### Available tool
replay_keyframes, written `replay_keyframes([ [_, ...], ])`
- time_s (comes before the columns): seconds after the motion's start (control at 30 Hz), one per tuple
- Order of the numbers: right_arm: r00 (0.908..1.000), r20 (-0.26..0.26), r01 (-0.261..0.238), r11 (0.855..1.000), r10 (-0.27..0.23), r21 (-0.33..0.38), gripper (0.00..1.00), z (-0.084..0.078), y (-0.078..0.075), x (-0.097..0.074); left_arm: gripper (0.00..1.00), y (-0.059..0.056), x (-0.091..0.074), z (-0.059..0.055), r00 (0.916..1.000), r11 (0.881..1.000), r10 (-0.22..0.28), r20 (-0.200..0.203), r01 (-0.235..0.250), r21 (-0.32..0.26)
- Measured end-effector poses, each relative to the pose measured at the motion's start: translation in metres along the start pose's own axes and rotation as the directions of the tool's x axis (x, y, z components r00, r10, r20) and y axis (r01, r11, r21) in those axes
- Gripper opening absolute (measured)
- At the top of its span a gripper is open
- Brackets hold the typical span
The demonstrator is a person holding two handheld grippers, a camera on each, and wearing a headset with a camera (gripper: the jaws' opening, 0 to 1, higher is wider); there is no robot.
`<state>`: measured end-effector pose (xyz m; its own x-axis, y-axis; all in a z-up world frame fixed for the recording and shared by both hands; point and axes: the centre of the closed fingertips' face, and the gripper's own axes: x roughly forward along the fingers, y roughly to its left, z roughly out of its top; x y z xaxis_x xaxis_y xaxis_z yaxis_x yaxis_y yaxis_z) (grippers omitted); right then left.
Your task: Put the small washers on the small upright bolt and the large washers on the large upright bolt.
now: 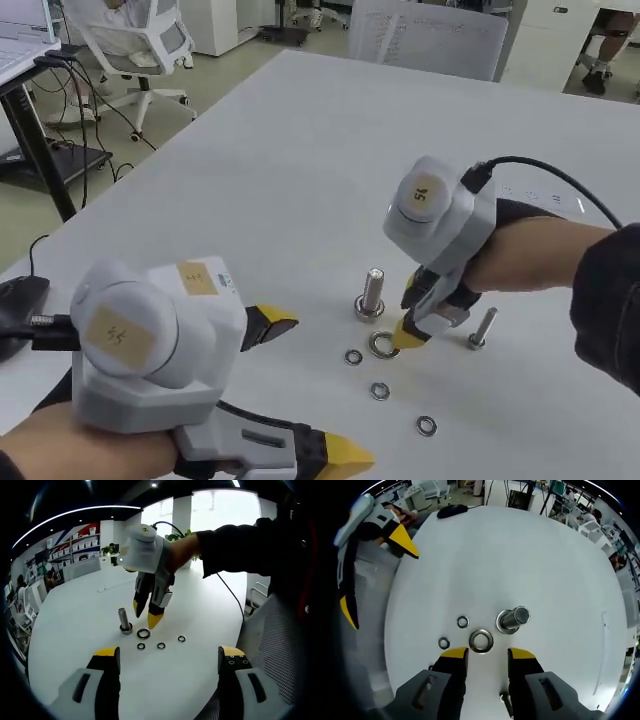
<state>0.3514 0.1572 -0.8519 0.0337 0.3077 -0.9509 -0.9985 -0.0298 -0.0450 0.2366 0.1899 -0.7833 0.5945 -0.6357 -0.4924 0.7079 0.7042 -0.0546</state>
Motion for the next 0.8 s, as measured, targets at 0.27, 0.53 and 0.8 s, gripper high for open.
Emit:
replay_keyframes([
  [0.27,0.9999,-0.011,-0.009,1.0,0.009,-0.009,0.33,-0.001,0.007,0.009,0.8,0.0,-0.001,0.0,1.0,1.0,0.005,0.004,-0.005,-0.001],
  [0.53,0.9999,-0.007,-0.014,1.0,0.014,0.002,0.33,0.0,0.01,0.019,0.8,0.0,-0.001,0.0,1.0,1.0,0.006,0.003,-0.006,-0.001],
  [0.8,1.0,0.004,-0.008,0.999,0.008,0.031,0.32,0.0,0.008,0.025,0.8,0.0,-0.001,-0.001,1.0,1.0,0.003,0.002,-0.003,-0.002],
])
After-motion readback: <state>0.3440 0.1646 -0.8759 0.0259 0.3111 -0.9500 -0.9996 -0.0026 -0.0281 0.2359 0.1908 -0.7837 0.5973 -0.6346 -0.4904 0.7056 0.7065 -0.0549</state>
